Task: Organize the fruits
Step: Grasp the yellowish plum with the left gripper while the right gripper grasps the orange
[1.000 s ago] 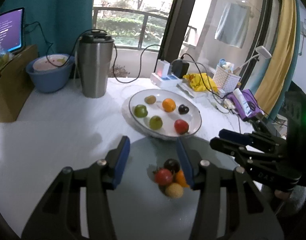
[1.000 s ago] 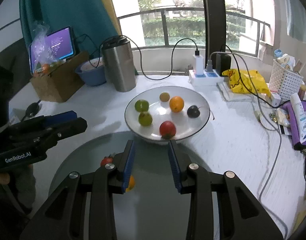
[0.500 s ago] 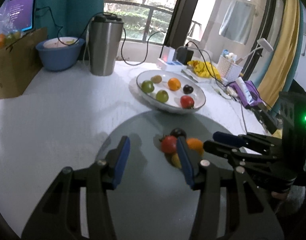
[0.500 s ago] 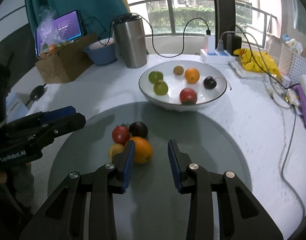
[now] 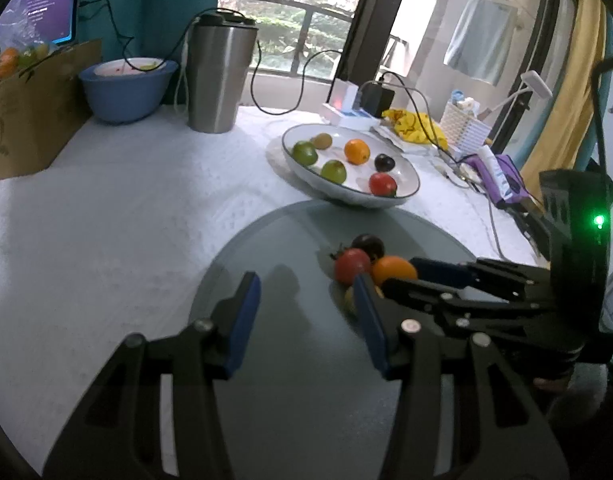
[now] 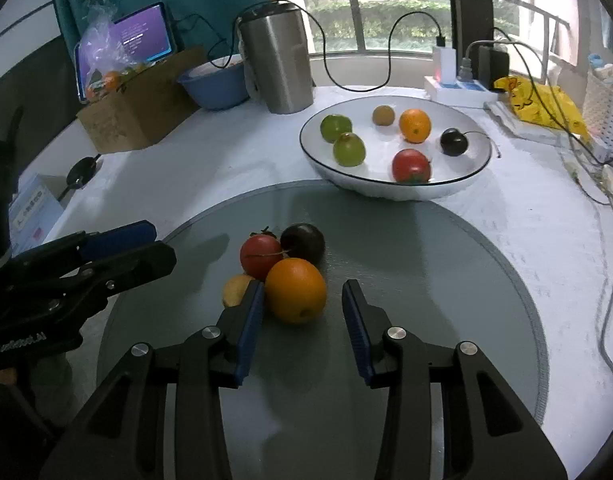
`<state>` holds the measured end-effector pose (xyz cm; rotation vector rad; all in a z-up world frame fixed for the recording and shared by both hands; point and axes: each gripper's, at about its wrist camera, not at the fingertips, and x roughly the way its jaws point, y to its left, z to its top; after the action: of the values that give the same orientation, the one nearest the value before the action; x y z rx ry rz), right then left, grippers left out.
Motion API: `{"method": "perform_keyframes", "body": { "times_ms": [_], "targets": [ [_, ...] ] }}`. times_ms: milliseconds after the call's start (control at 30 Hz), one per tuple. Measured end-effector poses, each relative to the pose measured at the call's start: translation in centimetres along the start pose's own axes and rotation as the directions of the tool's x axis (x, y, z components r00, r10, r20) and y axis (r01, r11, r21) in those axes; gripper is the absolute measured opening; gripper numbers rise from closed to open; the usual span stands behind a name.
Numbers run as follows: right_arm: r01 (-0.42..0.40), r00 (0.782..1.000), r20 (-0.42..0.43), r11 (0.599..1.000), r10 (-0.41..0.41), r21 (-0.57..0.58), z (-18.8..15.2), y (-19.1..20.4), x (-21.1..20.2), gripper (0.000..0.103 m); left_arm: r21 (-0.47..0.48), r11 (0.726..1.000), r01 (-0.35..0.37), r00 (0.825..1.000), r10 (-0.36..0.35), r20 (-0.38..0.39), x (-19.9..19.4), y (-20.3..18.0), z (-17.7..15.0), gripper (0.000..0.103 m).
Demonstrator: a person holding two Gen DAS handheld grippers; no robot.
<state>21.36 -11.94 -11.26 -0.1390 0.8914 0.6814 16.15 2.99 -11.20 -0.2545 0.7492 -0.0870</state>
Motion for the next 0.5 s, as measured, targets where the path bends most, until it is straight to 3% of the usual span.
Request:
{"method": "perform_keyframes", "body": {
  "times_ms": [133,233,500],
  "targets": [
    [-0.024,1.000,-0.012,1.000,0.024,-0.009,0.0,0.2,0.4,0.042,0.007,1.000,0.006,1.000,-0.006,-0.011,0.3,-0.4,-0.2,0.050],
    [-0.040,0.999,-0.010,0.999,0.040,-0.012,-0.1,0.2,0.3,0.035,0.015,1.000,0.014,1.000,-0.013,-0.021,0.6,-1.0,-0.3,0.050],
    [-0.025,0.999,0.026,1.000,0.024,0.014,-0.5,-1.2,-1.3,0.035,0.066,0.997,0.033,0.998,-0.029,-0.061,1.9,-3.6,-0.7,0.050]
  ]
}}
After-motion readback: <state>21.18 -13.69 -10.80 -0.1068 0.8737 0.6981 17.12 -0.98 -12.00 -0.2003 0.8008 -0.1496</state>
